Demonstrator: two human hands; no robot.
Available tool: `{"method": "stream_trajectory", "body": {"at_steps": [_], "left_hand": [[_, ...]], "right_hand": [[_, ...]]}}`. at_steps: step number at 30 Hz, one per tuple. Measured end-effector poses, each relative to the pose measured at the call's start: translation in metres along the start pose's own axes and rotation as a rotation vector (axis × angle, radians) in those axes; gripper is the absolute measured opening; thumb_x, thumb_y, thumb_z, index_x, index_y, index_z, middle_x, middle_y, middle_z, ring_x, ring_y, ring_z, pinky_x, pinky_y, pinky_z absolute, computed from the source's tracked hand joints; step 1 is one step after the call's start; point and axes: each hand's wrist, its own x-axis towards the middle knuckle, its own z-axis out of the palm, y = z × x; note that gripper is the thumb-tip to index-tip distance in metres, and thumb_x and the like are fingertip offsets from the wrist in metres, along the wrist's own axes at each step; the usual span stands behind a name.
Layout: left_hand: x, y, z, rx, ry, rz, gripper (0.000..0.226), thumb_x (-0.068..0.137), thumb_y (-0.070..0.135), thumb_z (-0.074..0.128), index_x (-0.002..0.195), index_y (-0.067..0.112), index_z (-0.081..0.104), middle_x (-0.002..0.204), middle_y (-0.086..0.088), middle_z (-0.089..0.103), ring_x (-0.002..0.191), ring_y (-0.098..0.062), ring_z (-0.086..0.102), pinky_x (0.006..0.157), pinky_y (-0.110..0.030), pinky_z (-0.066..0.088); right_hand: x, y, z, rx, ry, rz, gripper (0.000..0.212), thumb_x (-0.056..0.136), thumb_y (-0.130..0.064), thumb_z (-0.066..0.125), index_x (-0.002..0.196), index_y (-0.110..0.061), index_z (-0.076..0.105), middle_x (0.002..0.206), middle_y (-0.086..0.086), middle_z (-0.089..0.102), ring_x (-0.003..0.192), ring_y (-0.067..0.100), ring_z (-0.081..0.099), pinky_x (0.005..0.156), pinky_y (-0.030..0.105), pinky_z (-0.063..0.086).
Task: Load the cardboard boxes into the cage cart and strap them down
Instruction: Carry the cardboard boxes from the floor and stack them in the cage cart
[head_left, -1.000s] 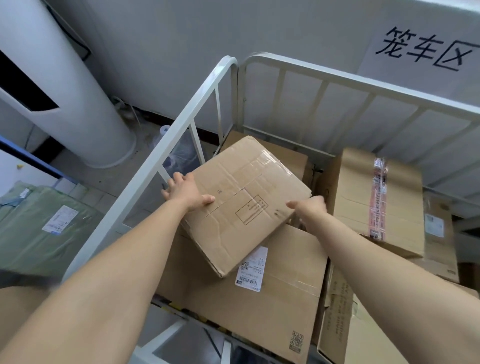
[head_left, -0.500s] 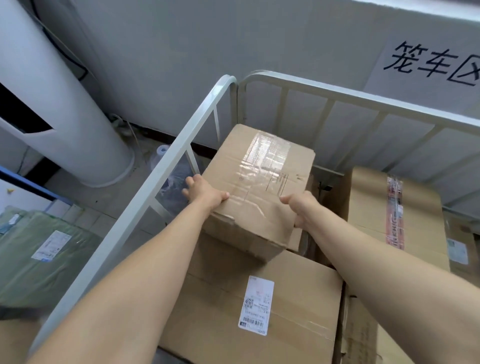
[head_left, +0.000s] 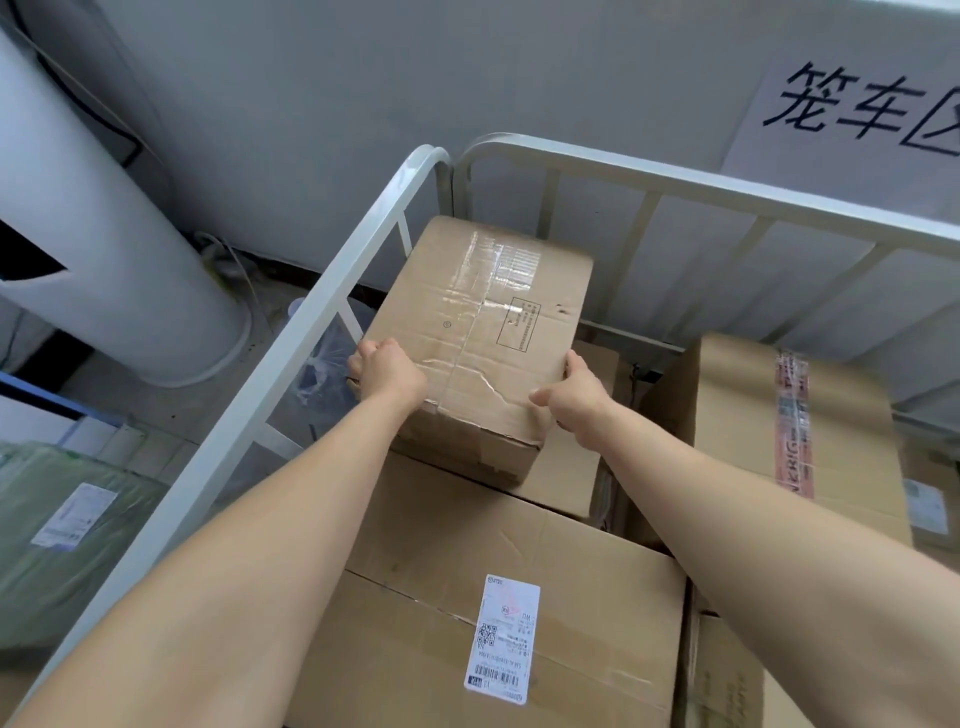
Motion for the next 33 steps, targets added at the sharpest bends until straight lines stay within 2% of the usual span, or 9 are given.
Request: {"method": "stream_trajectory", "body": {"at_steps": [2,5,9,14,16,19,22,25,33], "left_hand": [[-0.015,0.010,-0.002,0.048,0.046,0.041,0.041,0.090,0.015,0.058,0.128,0.006,0.047,0.141,-0.014,0.032,0.130,-0.033,0.029,0.104,-0.045,0.037],[-0.046,0.037,0.000,0.024,0.046,0.206,0.040,0.092,0.018,0.053,0.131,0.010,0.047,0.138,-0.011,0.038,0.128,-0.030,0.033,0.103,-0.045,0.034],[-0.090,0.084,0.014,-0.097,-0.126,0.379,0.044,0.092,0.021,0.056,0.134,0.012,0.047,0.140,-0.009,0.040,0.129,-0.027,0.040,0.107,-0.041,0.035],[-0.144,0.130,0.047,-0.122,-0.323,0.510,0.040,0.092,0.023,0.059,0.130,0.011,0.052,0.133,-0.009,0.050,0.119,-0.024,0.051,0.098,-0.030,0.040],[-0.162,0.144,0.064,-0.092,-0.381,0.531,0.041,0.092,0.024,0.059,0.130,0.010,0.052,0.132,-0.009,0.052,0.118,-0.023,0.052,0.094,-0.026,0.039],[-0.188,0.162,0.089,-0.074,-0.435,0.533,0.043,0.092,0.024,0.060,0.132,0.010,0.050,0.134,-0.009,0.052,0.119,-0.023,0.052,0.095,-0.027,0.039],[-0.206,0.176,0.116,-0.065,-0.462,0.525,0.045,0.092,0.023,0.059,0.134,0.009,0.049,0.135,-0.009,0.052,0.119,-0.023,0.052,0.092,-0.027,0.040],[-0.211,0.187,0.149,-0.042,-0.478,0.495,0.052,0.092,0.023,0.059,0.139,0.007,0.043,0.138,-0.010,0.048,0.121,-0.024,0.051,0.092,-0.027,0.040],[-0.186,0.187,0.238,-0.080,-0.457,0.239,0.071,0.089,0.027,0.065,0.144,0.006,0.025,0.148,-0.014,0.034,0.129,-0.031,0.043,0.099,-0.038,0.041]], "right_hand": [[-0.011,0.005,-0.014,-0.029,-0.006,-0.013,0.058,0.090,-0.005,0.061,0.143,-0.012,0.037,0.138,0.007,0.051,0.118,0.024,0.052,0.087,0.029,0.043],[-0.028,0.017,-0.042,-0.078,0.066,0.018,0.058,0.093,-0.015,0.060,0.145,-0.009,0.036,0.145,0.010,0.044,0.130,0.027,0.045,0.100,0.033,0.040],[-0.052,0.041,-0.103,-0.093,0.185,0.079,0.054,0.094,-0.017,0.059,0.143,-0.006,0.040,0.142,0.012,0.046,0.130,0.029,0.045,0.103,0.034,0.037],[-0.083,0.081,-0.189,-0.088,0.338,0.178,0.036,0.094,-0.013,0.058,0.127,-0.001,0.052,0.120,0.012,0.057,0.101,0.024,0.051,0.084,0.031,0.042],[-0.092,0.101,-0.218,-0.068,0.357,0.215,0.034,0.094,-0.012,0.058,0.126,0.000,0.054,0.120,0.014,0.059,0.098,0.023,0.052,0.083,0.032,0.043],[-0.104,0.130,-0.248,-0.053,0.372,0.257,0.036,0.095,-0.013,0.056,0.128,-0.001,0.052,0.118,0.011,0.058,0.098,0.022,0.052,0.081,0.032,0.042],[-0.106,0.153,-0.269,-0.024,0.388,0.300,0.045,0.095,-0.020,0.058,0.135,-0.003,0.048,0.132,0.014,0.054,0.120,0.030,0.051,0.091,0.037,0.042],[-0.096,0.177,-0.284,-0.009,0.397,0.326,0.054,0.094,-0.026,0.059,0.140,-0.004,0.043,0.139,0.014,0.049,0.126,0.032,0.047,0.098,0.040,0.041],[-0.031,0.237,-0.295,-0.050,0.425,0.339,0.074,0.093,-0.039,0.059,0.149,-0.008,0.023,0.150,0.014,0.035,0.134,0.035,0.039,0.103,0.043,0.039]]}}
